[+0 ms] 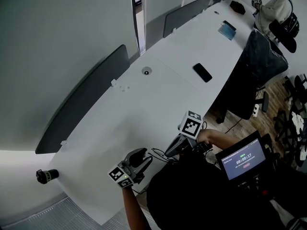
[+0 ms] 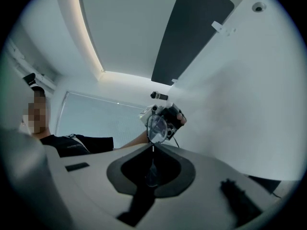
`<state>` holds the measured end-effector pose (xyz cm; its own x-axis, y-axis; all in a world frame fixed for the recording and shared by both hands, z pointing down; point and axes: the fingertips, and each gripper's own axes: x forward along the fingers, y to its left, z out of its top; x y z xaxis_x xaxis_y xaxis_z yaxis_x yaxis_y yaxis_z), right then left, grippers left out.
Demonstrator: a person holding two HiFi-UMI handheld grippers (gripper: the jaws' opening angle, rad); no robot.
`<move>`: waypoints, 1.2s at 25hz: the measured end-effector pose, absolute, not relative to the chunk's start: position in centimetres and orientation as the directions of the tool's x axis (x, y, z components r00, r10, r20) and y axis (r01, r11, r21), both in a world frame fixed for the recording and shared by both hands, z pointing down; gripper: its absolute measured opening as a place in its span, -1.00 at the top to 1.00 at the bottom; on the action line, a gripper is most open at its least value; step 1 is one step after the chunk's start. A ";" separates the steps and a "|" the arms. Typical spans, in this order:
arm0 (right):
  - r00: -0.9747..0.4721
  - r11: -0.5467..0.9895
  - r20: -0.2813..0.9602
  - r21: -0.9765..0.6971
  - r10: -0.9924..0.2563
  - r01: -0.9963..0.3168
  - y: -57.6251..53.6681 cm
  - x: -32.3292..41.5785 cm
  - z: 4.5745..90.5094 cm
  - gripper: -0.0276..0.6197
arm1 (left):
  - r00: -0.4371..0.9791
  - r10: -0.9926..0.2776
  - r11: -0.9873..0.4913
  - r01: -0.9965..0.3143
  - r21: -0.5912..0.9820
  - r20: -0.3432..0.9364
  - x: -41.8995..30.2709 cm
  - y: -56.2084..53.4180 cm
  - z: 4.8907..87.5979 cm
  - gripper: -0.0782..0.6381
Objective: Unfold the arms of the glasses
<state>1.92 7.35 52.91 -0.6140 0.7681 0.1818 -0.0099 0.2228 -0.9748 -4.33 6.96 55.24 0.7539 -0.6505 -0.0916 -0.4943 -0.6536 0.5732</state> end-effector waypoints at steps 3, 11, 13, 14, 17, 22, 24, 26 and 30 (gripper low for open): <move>-0.608 0.221 0.182 -0.975 0.773 -0.011 7.4 1.8 52.9 0.86 | 0.790 -0.590 -0.688 -0.385 0.615 -0.166 -3.3 7.3 54.5 0.29; -0.608 0.219 0.187 -0.976 0.772 -0.023 7.7 1.8 53.4 0.86 | 0.744 -0.609 -0.691 -0.325 0.646 -0.277 -4.1 7.3 53.1 0.53; -0.607 0.216 0.185 -0.976 0.773 -0.023 7.9 1.6 53.4 0.86 | 0.744 -0.608 -0.689 -0.320 0.651 -0.278 -4.4 7.4 53.2 0.55; -0.607 0.217 0.187 -0.976 0.772 -0.024 7.9 1.6 53.4 0.86 | 0.745 -0.607 -0.686 -0.316 0.655 -0.277 -4.4 7.4 53.3 0.56; -0.614 0.225 0.199 -0.974 0.764 -0.035 7.6 1.8 53.6 0.86 | 0.739 -0.613 -0.679 -0.311 0.664 -0.281 -4.4 7.3 53.5 0.58; -0.650 0.229 0.216 -0.971 0.729 -0.066 6.4 1.8 54.1 0.86 | 0.713 -0.635 -0.679 -0.332 0.654 -0.297 -5.0 7.3 52.8 0.62; -0.670 0.226 0.219 -0.971 0.709 -0.078 5.8 1.6 54.2 0.86 | 0.707 -0.644 -0.674 -0.342 0.654 -0.294 -5.4 7.5 52.3 0.63; -0.681 0.226 0.222 -0.970 0.698 -0.086 5.4 1.4 54.4 0.86 | 0.695 -0.660 -0.664 -0.364 0.653 -0.285 -5.8 7.8 52.1 0.64; -0.711 0.251 0.257 -0.961 0.655 -0.115 3.9 1.9 55.5 0.86 | 0.681 -0.677 -0.661 -0.393 0.639 -0.280 -5.4 7.9 52.5 0.66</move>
